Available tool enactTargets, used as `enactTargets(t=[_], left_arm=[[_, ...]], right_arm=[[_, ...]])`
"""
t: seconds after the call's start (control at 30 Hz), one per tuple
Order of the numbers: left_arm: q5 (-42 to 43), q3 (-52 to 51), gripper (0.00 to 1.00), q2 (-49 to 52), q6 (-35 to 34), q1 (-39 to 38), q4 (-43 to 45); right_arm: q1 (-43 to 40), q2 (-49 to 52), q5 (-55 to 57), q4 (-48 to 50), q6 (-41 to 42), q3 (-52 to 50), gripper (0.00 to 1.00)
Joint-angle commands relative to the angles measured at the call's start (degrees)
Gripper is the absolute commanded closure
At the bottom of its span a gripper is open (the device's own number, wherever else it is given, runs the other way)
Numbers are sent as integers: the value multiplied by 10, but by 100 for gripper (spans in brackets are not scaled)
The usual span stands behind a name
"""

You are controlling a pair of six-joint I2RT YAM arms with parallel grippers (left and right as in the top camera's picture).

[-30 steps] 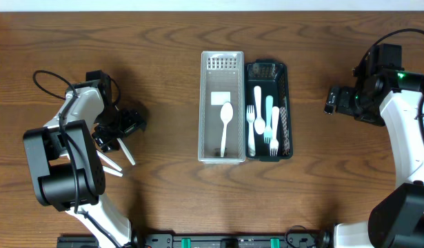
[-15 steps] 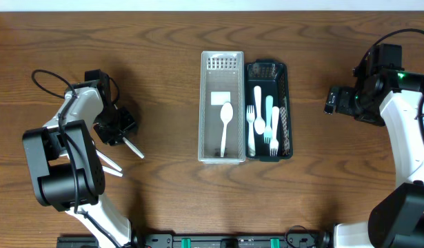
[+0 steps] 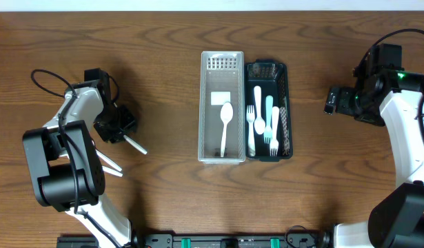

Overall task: Pack container
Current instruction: 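Return the left gripper to the spoons and grasp another, then carry the second spoon into the clear tray and release it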

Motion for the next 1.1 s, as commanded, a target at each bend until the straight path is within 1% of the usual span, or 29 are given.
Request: enactTargets(t=[0.0, 0.1, 0.23, 0.33, 0.47, 0.53, 0.6, 0.63, 0.8, 0.87, 1.07], left_arm=[[-11, -12, 64, 10, -28, 7, 9], [-22, -12, 64, 10, -46, 12, 9], [-26, -12, 65, 10, -52, 14, 9], [-26, -12, 73, 10, -52, 14, 9], [-26, -13, 75, 10, -52, 14, 7], [-26, -13, 80, 10, -52, 14, 7], [-26, -13, 81, 10, -52, 14, 7], [-26, -13, 85, 10, -52, 14, 7], [-26, -13, 90, 10, -52, 14, 7], [-26, -13, 94, 10, -52, 14, 7], [-26, -12, 94, -10, -42, 9, -1]], right_arm=[[1, -2, -4, -3, -6, -1, 1], [1, -2, -4, -3, -6, -1, 1], [1, -2, -4, -3, -6, -1, 1], [1, -2, -4, -3, -6, -1, 1], [1, -2, -3, -3, -7, -1, 1], [1, -2, -3, -3, -7, -1, 1], [1, -2, -3, -3, -7, -1, 1], [1, -2, -4, -3, -7, -1, 1], [1, -2, -3, -2, -7, -1, 1], [1, -2, -4, -3, -7, -1, 1], [1, -2, -3, -2, -7, -1, 1]])
